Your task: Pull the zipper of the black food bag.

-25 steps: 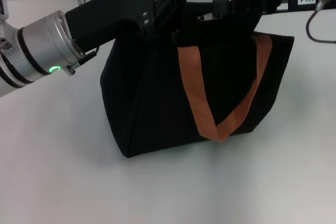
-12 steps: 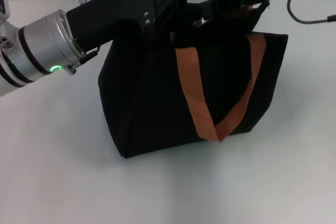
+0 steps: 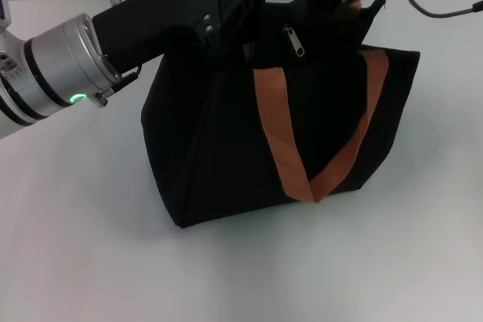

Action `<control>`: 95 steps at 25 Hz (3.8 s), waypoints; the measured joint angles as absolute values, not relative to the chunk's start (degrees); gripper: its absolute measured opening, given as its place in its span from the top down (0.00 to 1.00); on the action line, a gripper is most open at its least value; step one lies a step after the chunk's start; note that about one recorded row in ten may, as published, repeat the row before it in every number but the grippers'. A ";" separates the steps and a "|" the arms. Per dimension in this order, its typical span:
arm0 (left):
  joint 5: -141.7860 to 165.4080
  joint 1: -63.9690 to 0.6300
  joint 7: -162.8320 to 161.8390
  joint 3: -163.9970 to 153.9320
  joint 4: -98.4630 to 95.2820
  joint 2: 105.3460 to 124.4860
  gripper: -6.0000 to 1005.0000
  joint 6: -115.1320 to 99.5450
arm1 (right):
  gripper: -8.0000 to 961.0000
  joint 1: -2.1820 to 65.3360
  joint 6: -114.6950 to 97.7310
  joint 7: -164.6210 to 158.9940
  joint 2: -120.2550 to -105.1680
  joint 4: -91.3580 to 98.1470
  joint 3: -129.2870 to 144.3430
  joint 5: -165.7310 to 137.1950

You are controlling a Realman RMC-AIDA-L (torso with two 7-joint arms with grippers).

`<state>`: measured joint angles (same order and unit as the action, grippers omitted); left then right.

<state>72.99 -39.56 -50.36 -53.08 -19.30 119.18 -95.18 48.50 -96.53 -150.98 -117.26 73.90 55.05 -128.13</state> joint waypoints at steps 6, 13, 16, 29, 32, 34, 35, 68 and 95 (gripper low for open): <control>72.95 -39.54 -50.36 -53.08 -19.34 119.17 0.97 -95.07 | 0.95 42.91 -97.64 -144.99 -117.60 76.23 51.59 -119.87; 72.86 -39.48 -50.37 -53.09 -19.34 119.17 0.97 -95.09 | 0.87 36.61 -98.05 -128.38 -116.96 65.79 49.01 -107.41; 72.86 -39.47 -50.41 -53.09 -19.32 119.18 0.97 -95.09 | 0.82 35.72 -98.21 -124.36 -117.17 64.40 49.19 -107.11; 72.86 -39.72 -50.48 -53.09 -19.28 119.17 0.97 -95.21 | 0.62 35.24 -93.57 -118.67 -118.26 61.51 52.42 -107.90; 72.86 -39.77 -50.47 -53.10 -19.25 119.18 0.97 -95.25 | 0.63 35.46 -91.41 -118.35 -118.28 61.02 54.67 -107.90; 72.86 -39.83 -50.43 -53.23 -19.25 119.17 0.97 -95.25 | 0.64 35.60 -90.25 -118.37 -118.29 61.01 56.32 -107.89; 72.86 -39.85 -50.41 -53.27 -19.25 119.17 0.97 -95.26 | 0.65 35.68 -89.87 -118.37 -118.29 61.00 56.88 -107.90; 72.16 -39.88 -50.36 -53.08 -19.82 119.18 0.95 -95.95 | 0.99 38.16 -92.23 -131.02 -116.09 64.80 52.37 -110.36; 72.00 -39.44 -50.36 -53.20 -19.86 119.17 0.94 -95.99 | 0.99 40.65 -94.75 -147.06 -114.84 73.82 47.11 -132.51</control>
<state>72.00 -39.44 -50.36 -53.20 -19.86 119.17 -95.99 40.65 -94.75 -147.06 -114.84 73.82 47.11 -132.51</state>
